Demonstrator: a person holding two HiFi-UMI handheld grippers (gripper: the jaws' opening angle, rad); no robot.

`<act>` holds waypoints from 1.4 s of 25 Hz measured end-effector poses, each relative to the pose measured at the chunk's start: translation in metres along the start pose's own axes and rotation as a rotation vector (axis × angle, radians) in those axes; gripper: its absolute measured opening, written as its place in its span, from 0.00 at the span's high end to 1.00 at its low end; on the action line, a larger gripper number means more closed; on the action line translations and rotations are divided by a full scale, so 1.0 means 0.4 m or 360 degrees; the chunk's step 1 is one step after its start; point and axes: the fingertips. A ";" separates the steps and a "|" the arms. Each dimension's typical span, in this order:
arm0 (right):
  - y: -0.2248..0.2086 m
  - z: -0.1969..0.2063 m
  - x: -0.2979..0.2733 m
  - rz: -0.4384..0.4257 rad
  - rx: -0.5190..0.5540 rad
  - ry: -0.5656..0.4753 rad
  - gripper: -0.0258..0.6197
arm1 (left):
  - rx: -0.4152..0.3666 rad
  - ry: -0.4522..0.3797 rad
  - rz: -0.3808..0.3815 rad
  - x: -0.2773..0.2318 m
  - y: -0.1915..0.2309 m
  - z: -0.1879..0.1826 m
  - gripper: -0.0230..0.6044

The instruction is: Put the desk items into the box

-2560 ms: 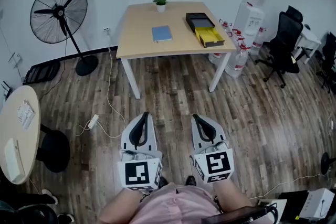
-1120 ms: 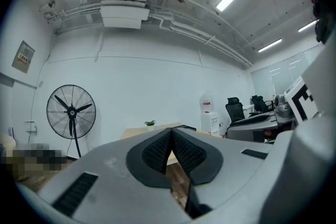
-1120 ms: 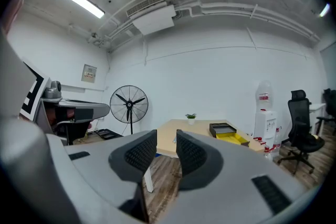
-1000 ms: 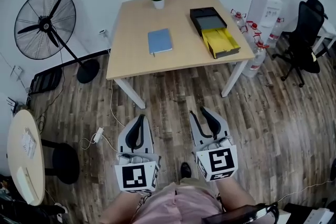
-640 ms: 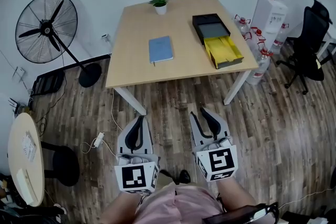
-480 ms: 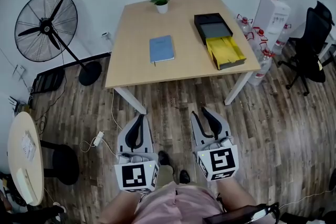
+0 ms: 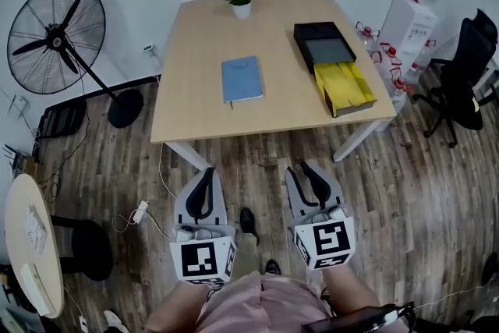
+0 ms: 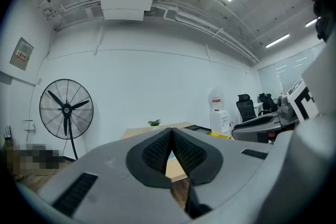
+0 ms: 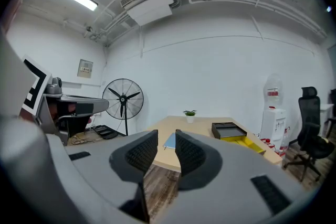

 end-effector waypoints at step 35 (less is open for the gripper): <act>-0.270 -0.180 -0.523 0.0192 0.0090 -0.0018 0.80 | 0.0045 -0.0064 0.0170 -0.621 0.145 -0.038 0.95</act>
Point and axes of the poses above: the fingertips, and each gripper's own axes: x backward along the fingers, y to its left, z out of its underside, and after that the axes turned 11 degrees about -z, right-handed
